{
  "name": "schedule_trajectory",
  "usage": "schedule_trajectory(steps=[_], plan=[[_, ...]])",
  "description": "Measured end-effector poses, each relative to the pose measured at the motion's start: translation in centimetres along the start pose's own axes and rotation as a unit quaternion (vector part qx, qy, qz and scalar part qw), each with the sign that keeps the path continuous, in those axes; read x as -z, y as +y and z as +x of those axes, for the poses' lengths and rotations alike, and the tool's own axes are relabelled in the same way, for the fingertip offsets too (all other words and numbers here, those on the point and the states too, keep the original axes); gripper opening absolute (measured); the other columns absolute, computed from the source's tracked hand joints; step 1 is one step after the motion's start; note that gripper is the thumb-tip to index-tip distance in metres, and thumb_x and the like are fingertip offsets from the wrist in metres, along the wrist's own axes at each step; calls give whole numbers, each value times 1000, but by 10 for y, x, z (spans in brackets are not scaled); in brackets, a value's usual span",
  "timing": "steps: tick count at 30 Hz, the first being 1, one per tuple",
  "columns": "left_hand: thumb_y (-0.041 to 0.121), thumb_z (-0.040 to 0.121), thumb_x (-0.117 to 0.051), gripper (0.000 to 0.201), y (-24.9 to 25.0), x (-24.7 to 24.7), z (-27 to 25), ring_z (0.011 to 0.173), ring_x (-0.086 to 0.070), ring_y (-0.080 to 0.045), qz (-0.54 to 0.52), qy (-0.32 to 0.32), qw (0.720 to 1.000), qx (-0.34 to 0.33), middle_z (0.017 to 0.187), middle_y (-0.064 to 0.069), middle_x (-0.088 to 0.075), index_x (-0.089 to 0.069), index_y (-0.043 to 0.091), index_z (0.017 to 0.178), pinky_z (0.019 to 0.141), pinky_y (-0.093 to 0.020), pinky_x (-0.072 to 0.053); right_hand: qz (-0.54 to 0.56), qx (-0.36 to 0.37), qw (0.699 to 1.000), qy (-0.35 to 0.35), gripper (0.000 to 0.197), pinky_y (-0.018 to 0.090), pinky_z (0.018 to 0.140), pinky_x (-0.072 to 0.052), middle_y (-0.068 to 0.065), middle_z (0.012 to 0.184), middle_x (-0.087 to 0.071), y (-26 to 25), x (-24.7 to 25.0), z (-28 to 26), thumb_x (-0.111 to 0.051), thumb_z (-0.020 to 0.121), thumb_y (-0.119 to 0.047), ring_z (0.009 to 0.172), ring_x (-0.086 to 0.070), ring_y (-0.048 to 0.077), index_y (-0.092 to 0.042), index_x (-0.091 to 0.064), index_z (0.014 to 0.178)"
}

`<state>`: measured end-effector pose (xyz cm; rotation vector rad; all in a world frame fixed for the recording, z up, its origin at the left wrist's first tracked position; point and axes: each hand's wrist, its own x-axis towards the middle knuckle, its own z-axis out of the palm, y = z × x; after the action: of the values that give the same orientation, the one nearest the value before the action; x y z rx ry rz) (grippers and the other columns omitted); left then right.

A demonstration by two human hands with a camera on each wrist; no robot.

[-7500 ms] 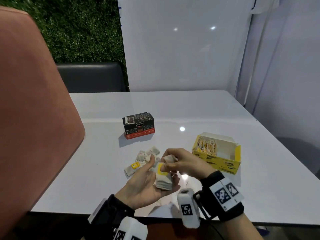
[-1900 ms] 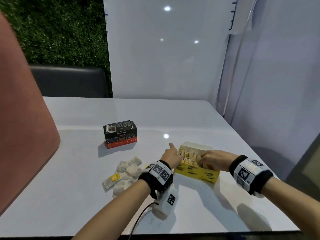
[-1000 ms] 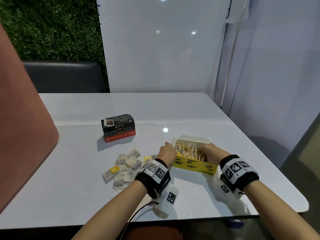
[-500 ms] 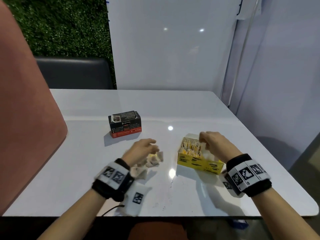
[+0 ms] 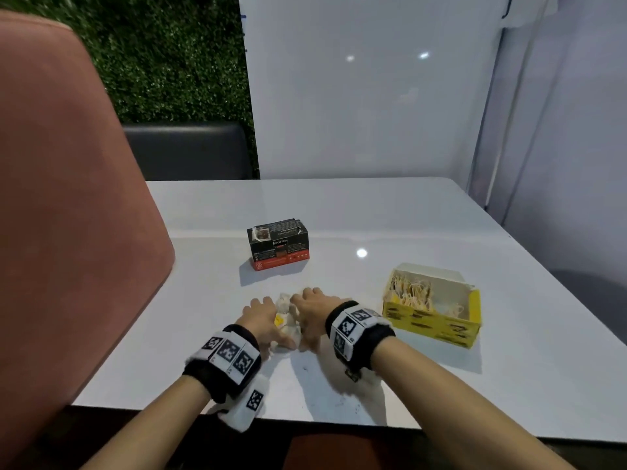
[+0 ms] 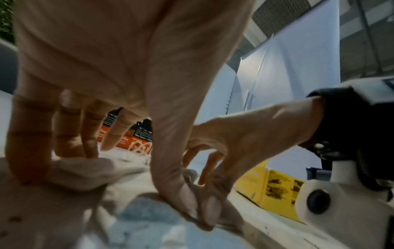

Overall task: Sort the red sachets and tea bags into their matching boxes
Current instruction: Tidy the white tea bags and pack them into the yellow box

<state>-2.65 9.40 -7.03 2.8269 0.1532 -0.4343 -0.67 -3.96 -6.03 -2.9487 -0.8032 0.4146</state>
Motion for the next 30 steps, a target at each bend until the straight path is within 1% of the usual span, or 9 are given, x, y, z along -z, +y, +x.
schedule_trajectory(steps=[5, 11, 16, 19, 22, 24, 25, 27, 30], plan=[[27, 63, -85, 72, -6, -1, 5, 110, -54, -26, -71, -8, 997, 7, 120, -11, -55, -40, 5, 116, 85, -32, -46, 33, -13, 998, 48, 52, 41, 81, -45, 17, 119, -51, 5, -3, 1, -70, 77, -12, 110, -53, 35, -7, -42, 120], [26, 69, -81, 51, -16, 0, 7, 94, -54, -20, -67, -17, 998, -7, 112, -9, -61, -53, 8, 107, 74, -25, -42, 58, -29, 996, 69, 32, 40, 85, -48, 15, 115, -56, 16, -7, -8, -58, 82, -13, 100, -58, 35, -12, -47, 113], [25, 67, -82, 38, -31, 16, 0, 75, -53, -19, -198, -7, 979, -38, 83, -6, -57, -53, 9, 85, 65, -26, -40, 177, -44, 978, 101, 30, 34, 78, -48, 13, 109, -61, 26, 16, -22, -61, 83, -12, 93, -58, 27, -10, -52, 111], [25, 59, -79, 35, -37, 33, -21, 71, -58, -18, -396, -16, 910, -121, 75, -7, -63, -60, 6, 82, 65, -27, -45, 435, -42, 888, 143, 23, 28, 65, -52, 10, 90, -61, 37, 34, -45, -59, 85, -6, 76, -61, 23, -4, -48, 106], [19, 67, -77, 28, -26, 37, -45, 71, -62, -15, -479, -38, 859, -175, 76, -3, -67, -63, 2, 85, 63, -21, -47, 697, -10, 704, 133, 31, 24, 61, -53, 13, 98, -59, 36, 34, -73, -52, 88, -1, 77, -65, 19, 1, -45, 119], [17, 73, -76, 44, -14, 31, -55, 75, -58, -22, -513, -55, 837, -185, 84, -15, -65, -58, -14, 98, 65, -24, -46, 814, 13, 573, 94, 34, 23, 61, -55, 17, 103, -55, 29, 23, -86, -43, 89, 7, 76, -66, 19, 0, -44, 123], [20, 73, -76, 53, -8, 26, -57, 76, -54, -24, -528, -61, 826, -189, 85, -19, -61, -54, -19, 101, 66, -27, -43, 844, 23, 530, 72, 36, 23, 62, -55, 19, 103, -54, 25, 16, -90, -41, 89, 9, 77, -65, 20, -1, -44, 123], [31, 66, -76, 66, 0, 16, -58, 77, -54, -22, -554, -52, 811, -180, 85, -17, -61, -53, -19, 104, 67, -27, -43, 851, 33, 521, 50, 37, 24, 64, -55, 16, 101, -55, 17, 5, -96, -50, 86, 5, 79, -63, 20, -1, -46, 123], [28, 72, -78, 54, 9, 4, -61, 83, -64, -21, -598, -46, 781, -175, 94, -18, -62, -58, -12, 103, 74, -25, -53, 793, 56, 604, 63, 32, 23, 64, -53, 9, 88, -59, 8, -1, -102, -68, 76, -11, 75, -62, 15, -2, -53, 104]])
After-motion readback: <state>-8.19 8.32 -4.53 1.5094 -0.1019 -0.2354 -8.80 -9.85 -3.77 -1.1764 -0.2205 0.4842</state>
